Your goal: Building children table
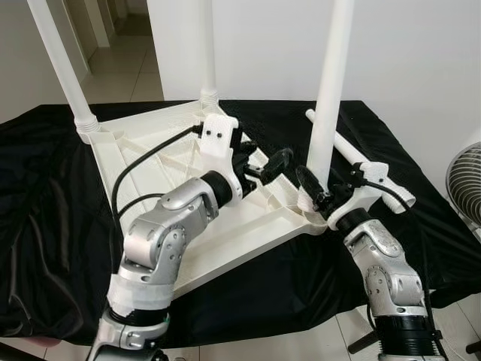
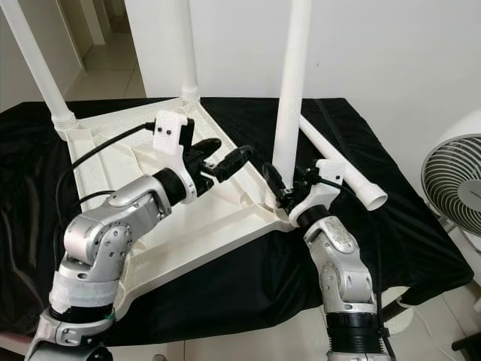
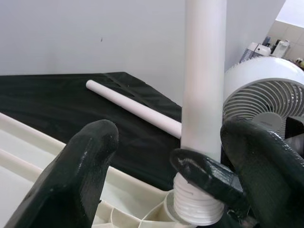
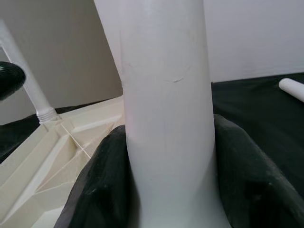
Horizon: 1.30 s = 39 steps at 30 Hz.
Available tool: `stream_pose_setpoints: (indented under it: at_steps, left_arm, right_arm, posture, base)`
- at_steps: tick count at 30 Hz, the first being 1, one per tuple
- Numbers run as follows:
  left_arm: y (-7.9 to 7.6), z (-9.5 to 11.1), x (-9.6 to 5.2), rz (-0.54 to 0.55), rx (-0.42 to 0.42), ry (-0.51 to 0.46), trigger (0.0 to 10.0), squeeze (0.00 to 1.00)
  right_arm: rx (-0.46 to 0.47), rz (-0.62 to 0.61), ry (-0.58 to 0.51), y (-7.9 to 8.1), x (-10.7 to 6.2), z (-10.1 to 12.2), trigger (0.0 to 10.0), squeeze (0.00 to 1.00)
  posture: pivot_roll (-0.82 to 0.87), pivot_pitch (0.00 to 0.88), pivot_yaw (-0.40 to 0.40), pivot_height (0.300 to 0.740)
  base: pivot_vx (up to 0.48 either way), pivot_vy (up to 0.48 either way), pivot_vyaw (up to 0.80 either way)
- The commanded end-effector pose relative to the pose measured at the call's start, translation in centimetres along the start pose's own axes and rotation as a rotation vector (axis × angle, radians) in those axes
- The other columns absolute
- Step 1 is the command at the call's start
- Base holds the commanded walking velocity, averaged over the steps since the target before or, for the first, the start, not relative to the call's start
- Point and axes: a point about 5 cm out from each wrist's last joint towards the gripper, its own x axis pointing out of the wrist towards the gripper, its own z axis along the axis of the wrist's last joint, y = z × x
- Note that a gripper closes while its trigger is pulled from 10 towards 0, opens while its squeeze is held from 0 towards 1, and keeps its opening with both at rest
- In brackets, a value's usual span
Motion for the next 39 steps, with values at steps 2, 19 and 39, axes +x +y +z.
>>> stream_pose_setpoints:
  at_steps: [2,19,39]
  left_arm:
    - [-1.1,0.3,0.1,-0.203,-0.001,-0.002,10.0,0.00]
    - [-2.8,0.3,0.7,-0.395,-0.084,0.072,10.0,0.00]
    - [0.0,0.3,2.6,-0.230,-0.049,0.153,10.0,0.00]
  right_arm:
    - [-0.010,0.015,-0.014,0.3,0.1,0.1,10.0,0.00]
    - [-0.065,0.170,-0.017,2.6,-0.2,-0.4,10.0,0.00]
    - [-0.089,0.215,0.009,3.7,-1.5,-1.6,10.0,0.00]
  posture:
    - [0.00,0.020,0.031,0.740]
    - [-0.04,0.000,0.051,0.740]
    - [-0.07,0.000,0.081,0.740]
  base:
    - [0.000,0.000,0.00]
    - [0.000,0.000,0.00]
    - [0.000,0.000,0.00]
